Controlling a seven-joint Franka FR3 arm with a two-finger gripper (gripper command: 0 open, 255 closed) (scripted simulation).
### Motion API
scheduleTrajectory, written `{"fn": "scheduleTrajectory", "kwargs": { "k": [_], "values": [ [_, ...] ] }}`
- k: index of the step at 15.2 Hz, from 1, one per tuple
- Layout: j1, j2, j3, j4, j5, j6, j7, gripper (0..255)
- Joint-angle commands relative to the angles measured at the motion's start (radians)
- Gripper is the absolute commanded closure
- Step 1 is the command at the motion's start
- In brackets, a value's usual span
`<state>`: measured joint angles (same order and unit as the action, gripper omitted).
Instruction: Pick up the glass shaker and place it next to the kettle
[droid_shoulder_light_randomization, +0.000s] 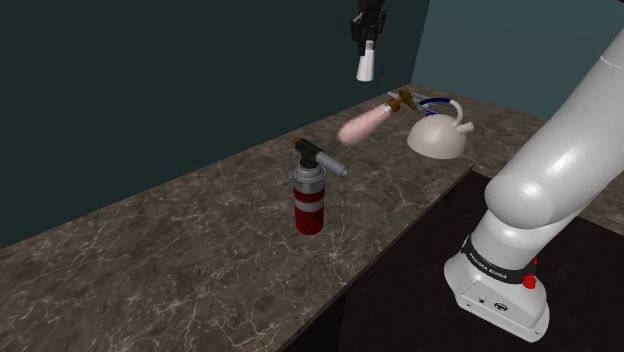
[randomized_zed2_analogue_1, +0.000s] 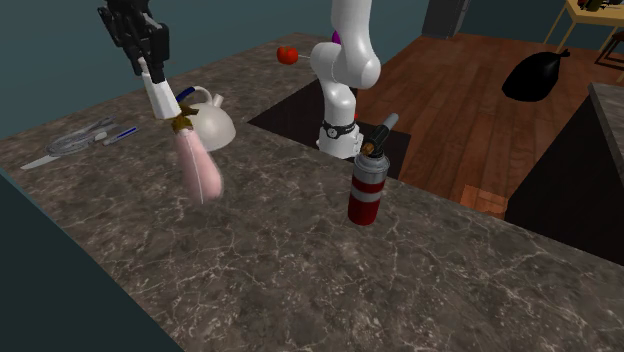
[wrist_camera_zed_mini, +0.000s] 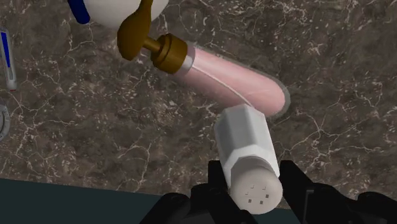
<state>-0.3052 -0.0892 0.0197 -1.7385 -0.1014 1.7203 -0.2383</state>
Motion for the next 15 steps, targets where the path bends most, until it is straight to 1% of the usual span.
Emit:
{"fn": "scheduleTrajectory", "kwargs": {
  "k": [1, 7, 15],
  "values": [
    [-0.022, -0.012, -0.027, -0.017, 0.001, 0.01, -0.05, 255],
    [-0.081, -0.003, -0.102, -0.009, 0.005, 0.023, -0.184, 255],
    [-0.082, -0.012, -0.103, -0.127, 0.002, 0.132, -0.174, 255]
  ]
}}
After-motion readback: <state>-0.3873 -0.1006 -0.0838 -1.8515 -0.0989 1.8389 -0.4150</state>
